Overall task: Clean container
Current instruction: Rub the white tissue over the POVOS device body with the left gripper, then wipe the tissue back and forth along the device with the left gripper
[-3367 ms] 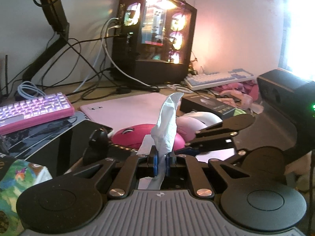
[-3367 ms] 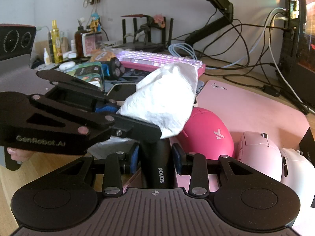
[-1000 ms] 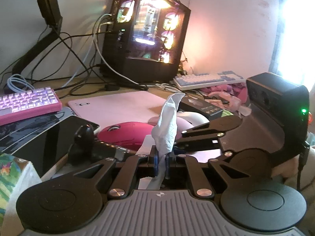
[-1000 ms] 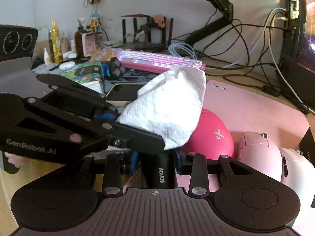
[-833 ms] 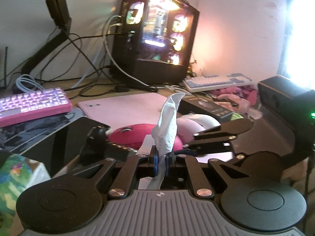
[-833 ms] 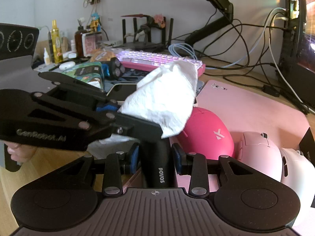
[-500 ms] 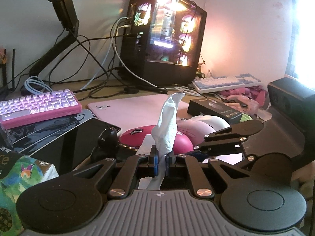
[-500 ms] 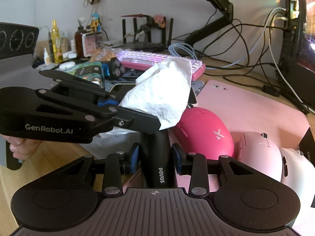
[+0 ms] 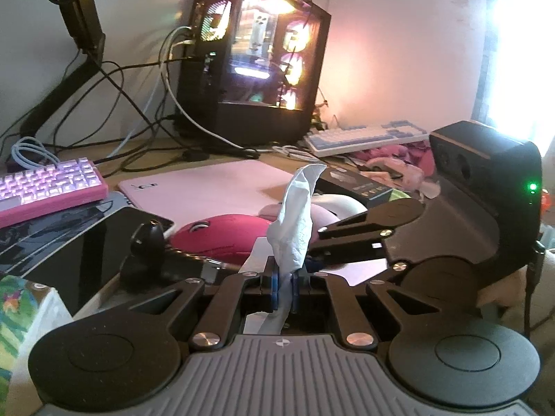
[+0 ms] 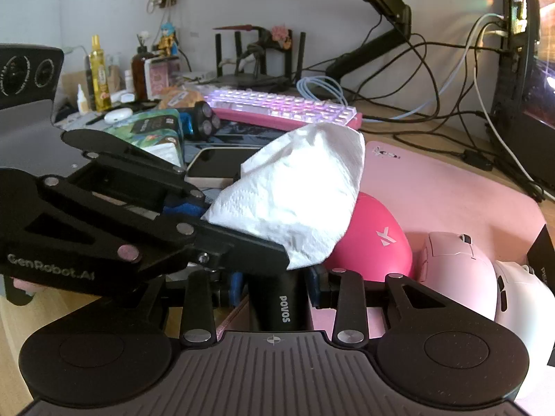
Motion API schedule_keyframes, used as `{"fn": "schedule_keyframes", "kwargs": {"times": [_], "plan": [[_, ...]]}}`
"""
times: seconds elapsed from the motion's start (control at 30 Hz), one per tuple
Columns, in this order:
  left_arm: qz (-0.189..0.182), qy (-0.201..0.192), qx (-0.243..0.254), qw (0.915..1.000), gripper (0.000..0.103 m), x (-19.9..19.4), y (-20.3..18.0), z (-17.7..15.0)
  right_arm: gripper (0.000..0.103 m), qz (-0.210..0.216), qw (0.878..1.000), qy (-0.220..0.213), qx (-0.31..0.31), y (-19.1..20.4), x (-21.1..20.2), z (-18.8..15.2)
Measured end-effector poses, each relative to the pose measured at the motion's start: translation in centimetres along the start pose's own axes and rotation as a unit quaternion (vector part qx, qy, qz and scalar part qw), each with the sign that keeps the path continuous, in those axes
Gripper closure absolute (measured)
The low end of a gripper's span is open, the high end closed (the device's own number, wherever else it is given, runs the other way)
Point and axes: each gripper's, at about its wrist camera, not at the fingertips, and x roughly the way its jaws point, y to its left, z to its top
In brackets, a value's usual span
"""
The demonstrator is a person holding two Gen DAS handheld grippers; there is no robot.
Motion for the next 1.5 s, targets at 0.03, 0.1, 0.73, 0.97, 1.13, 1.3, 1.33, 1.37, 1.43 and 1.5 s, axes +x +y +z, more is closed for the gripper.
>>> {"fn": "schedule_keyframes", "kwargs": {"times": [0.03,0.1,0.73,0.97,1.13,1.3,1.33,1.37,1.43,1.5], "plan": [[-0.002,0.000,0.000,1.0000,0.092,0.0,0.0,0.0,0.064,0.000,1.000,0.000,0.000,0.0,0.0,0.0],[-0.002,0.000,-0.001,1.0000,0.092,0.0,0.0,-0.1,0.064,0.000,1.000,0.000,0.000,0.0,0.0,0.0],[0.071,-0.011,-0.027,0.9970,0.092,-0.4,1.5,0.3,0.064,0.000,1.000,0.000,0.000,0.0,0.0,0.0],[0.067,-0.009,-0.018,0.9976,0.092,-0.4,1.0,0.4,0.064,0.000,1.000,0.000,-0.001,0.0,0.0,0.0],[0.041,-0.005,-0.003,0.9991,0.092,-0.3,0.3,0.3,0.064,0.000,1.000,0.000,-0.001,-0.1,0.0,0.0],[0.018,-0.003,0.011,0.9998,0.092,-0.1,-0.3,0.2,0.064,-0.001,1.000,0.000,-0.001,0.0,0.0,0.0],[0.015,-0.003,0.012,0.9998,0.092,-0.1,-0.3,0.1,0.064,0.000,1.000,0.000,-0.001,-0.1,0.0,0.0],[0.012,-0.002,0.012,0.9999,0.092,-0.1,-0.3,0.1,0.064,-0.001,1.000,0.000,-0.001,-0.1,0.0,0.0],[0.005,-0.002,0.011,0.9999,0.092,-0.1,-0.3,0.0,0.064,-0.002,1.000,0.000,-0.002,0.0,0.0,0.0],[-0.001,-0.001,0.007,1.0000,0.092,-0.1,-0.2,0.0,0.064,-0.001,1.000,0.000,-0.002,-0.1,0.0,0.0]]}}
